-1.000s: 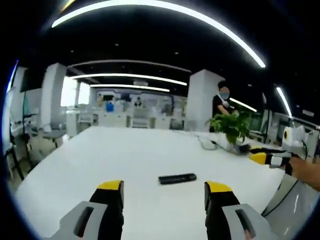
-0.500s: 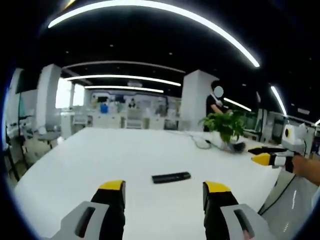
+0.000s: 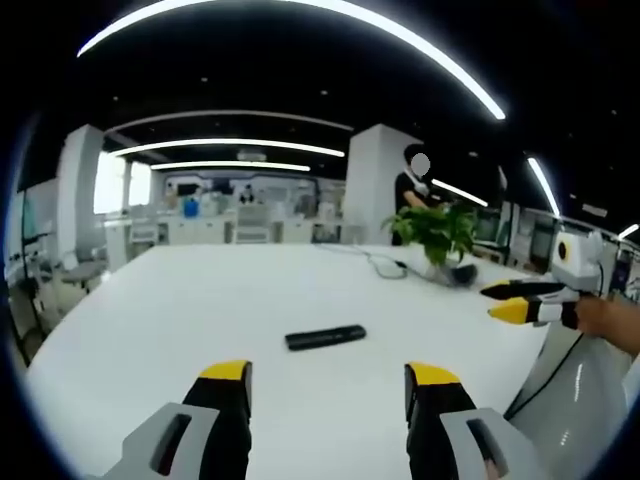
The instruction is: Press the specified remote control buttons in sequence, fully releasing each button before pressing the next.
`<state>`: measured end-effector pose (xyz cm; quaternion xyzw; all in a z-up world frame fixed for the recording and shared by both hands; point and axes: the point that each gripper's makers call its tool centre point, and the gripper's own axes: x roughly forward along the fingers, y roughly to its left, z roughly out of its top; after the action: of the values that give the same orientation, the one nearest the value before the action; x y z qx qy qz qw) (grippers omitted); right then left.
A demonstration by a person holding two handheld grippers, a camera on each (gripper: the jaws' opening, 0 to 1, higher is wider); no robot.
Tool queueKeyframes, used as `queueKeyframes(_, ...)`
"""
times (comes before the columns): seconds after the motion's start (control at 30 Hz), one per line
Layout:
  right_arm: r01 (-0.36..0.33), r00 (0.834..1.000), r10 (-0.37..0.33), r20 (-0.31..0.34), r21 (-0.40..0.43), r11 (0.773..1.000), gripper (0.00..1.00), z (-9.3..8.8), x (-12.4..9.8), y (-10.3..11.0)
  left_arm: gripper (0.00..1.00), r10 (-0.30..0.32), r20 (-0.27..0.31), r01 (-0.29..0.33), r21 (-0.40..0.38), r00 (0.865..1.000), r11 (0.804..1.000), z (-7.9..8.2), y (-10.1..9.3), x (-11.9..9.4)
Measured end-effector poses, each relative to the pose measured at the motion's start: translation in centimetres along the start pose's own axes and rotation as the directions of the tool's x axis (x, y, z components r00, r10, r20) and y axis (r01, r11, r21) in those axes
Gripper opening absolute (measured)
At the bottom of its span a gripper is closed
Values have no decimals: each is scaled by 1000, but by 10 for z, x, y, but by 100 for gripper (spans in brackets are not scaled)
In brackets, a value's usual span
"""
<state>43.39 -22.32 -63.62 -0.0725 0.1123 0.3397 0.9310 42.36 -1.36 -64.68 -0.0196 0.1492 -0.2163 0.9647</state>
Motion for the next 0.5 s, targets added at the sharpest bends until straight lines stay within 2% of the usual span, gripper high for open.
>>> queueKeyframes(0.23, 1, 1000, -1, -7, 14, 1000, 36, -2, 0, 0, 63, 2, -3, -3, -44, 1000, 999, -2, 1, -1)
queueKeyframes(0.5, -5, 1000, 5, -4, 29, 1000, 36, -1, 0, 1, 63, 2, -6, -2, -41, 1000, 999, -3, 2, -2)
